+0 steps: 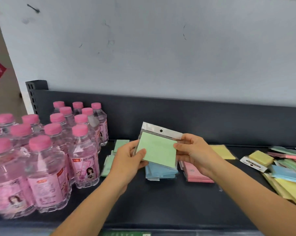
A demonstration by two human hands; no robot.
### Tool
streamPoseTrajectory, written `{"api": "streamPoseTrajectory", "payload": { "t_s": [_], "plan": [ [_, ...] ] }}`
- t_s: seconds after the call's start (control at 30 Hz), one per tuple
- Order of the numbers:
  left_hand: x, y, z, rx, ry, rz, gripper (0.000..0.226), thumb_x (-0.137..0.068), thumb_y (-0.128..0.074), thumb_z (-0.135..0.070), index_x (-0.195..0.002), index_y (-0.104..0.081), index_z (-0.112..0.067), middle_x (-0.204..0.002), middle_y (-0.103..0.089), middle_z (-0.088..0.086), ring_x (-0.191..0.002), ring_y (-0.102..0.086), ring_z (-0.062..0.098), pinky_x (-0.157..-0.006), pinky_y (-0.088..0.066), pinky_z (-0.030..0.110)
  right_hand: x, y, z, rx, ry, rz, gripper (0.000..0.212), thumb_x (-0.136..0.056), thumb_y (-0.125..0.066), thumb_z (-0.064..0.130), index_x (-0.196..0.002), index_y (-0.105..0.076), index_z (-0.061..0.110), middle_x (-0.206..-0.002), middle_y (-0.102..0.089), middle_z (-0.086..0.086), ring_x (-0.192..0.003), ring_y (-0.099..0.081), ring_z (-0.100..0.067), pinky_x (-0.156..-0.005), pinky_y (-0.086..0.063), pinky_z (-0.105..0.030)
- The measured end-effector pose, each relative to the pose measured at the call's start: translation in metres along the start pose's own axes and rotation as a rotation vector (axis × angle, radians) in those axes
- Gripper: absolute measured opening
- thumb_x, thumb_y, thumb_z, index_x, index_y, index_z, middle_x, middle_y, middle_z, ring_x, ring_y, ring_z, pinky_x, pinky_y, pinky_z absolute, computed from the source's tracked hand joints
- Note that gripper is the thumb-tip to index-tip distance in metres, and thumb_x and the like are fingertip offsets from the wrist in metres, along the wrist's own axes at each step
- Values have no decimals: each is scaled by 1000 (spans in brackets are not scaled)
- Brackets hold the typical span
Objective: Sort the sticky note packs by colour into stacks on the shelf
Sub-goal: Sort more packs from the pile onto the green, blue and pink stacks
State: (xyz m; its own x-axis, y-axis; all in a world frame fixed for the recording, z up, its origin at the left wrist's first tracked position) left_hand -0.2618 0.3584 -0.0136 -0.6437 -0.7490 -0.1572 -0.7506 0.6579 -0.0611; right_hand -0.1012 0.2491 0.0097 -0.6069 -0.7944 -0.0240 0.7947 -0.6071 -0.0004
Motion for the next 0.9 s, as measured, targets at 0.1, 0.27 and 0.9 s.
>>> {"api": "streamPoseTrajectory", "payload": {
  "t_s": [0.1, 0.27, 0.9],
  "plan": [
    [5, 13, -2, -42, -25, -6, 30, -95, -47, -1, -110, -60, -23, -107, -67, -4, -93, -64, 7, -61, -52, 13, 4, -15, -3, 55, -28, 23, 19, -85, -61, 1, -102, -64, 9, -95, -73, -8, -77, -70, -19, -67, -58, -30],
    [23, 40, 0, -246, -43, -11, 28, -94, -50, -7, -116, -60, -21, -107, -67, -4, -90, -65, 10, -70, -55, 19, 10, -37, -11, 122, -36, 100, 14, -84, -63, 0, -95, -66, 8, -91, -73, -6, -72, -68, -15, -61, -54, -26],
    [112, 86, 4, -1526, -28, -144, 40, -92, -33, -57, -103, -54, -25, -92, -40, -9, -95, -47, 11, -69, -44, 25, 41, -104, -57, 774, 256, 325, 20, -85, -64, 23, -105, -66, 26, -87, -60, 19, -74, -52, 9, -65, -40, -4]
  ]
}}
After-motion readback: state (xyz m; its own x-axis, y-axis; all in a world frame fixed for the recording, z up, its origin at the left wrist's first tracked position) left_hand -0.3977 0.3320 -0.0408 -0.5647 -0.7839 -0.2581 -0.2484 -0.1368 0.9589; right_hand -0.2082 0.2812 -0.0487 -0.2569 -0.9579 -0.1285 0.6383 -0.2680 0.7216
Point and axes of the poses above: each hand's wrist, its own x-axis away from the middle knuckle, its own y-axis out of the back of the hand, z = x × y, the point moved 2 cm from there along -x, towards the middle knuckle
